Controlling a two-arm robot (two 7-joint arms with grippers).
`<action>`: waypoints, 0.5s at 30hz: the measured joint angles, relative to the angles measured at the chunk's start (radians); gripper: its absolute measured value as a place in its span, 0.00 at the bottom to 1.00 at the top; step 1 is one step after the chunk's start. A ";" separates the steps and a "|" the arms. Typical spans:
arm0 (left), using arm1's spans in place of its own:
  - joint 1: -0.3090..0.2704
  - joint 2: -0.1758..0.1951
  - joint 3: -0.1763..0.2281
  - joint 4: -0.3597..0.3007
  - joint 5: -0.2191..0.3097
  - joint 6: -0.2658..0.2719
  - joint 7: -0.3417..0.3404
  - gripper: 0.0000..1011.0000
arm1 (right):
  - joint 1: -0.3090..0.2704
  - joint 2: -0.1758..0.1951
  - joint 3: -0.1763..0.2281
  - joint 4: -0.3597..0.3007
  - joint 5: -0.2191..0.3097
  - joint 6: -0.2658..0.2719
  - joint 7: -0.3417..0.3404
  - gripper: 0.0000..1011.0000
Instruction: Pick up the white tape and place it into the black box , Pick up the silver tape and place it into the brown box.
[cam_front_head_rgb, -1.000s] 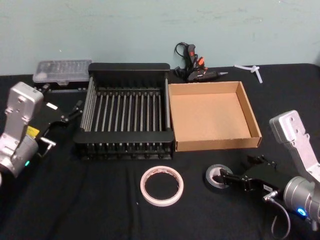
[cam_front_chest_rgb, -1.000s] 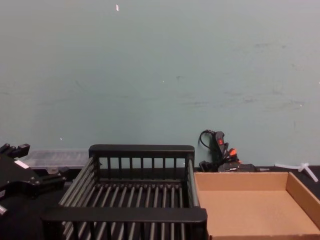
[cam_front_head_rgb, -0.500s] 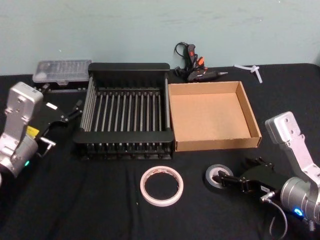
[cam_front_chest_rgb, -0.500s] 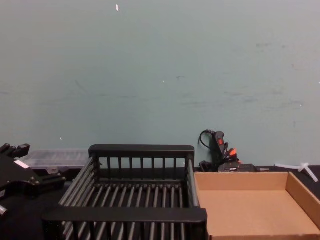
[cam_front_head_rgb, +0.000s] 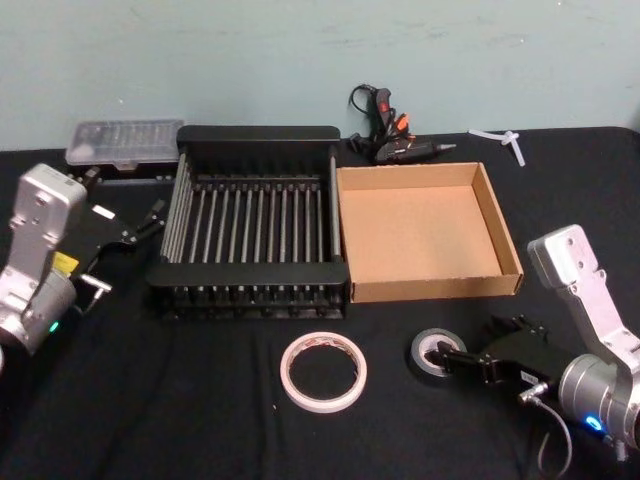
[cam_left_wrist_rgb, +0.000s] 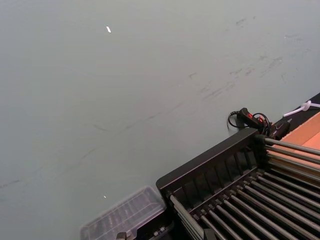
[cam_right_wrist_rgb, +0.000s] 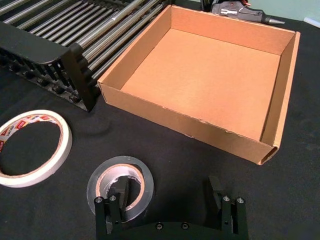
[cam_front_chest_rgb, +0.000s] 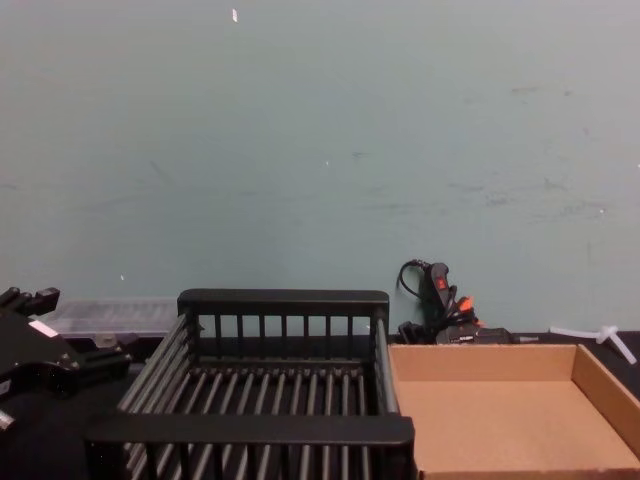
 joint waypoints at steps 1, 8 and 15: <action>0.000 0.000 0.000 0.000 0.000 0.000 0.000 0.99 | 0.000 -0.001 0.000 0.001 -0.001 0.000 0.000 0.99; 0.000 0.000 0.000 0.000 0.000 0.000 0.000 0.99 | 0.006 -0.015 0.007 0.009 -0.016 0.001 0.011 0.99; 0.000 0.000 0.000 0.000 0.000 0.000 0.000 0.99 | 0.010 -0.028 0.012 0.018 -0.031 0.004 0.025 0.99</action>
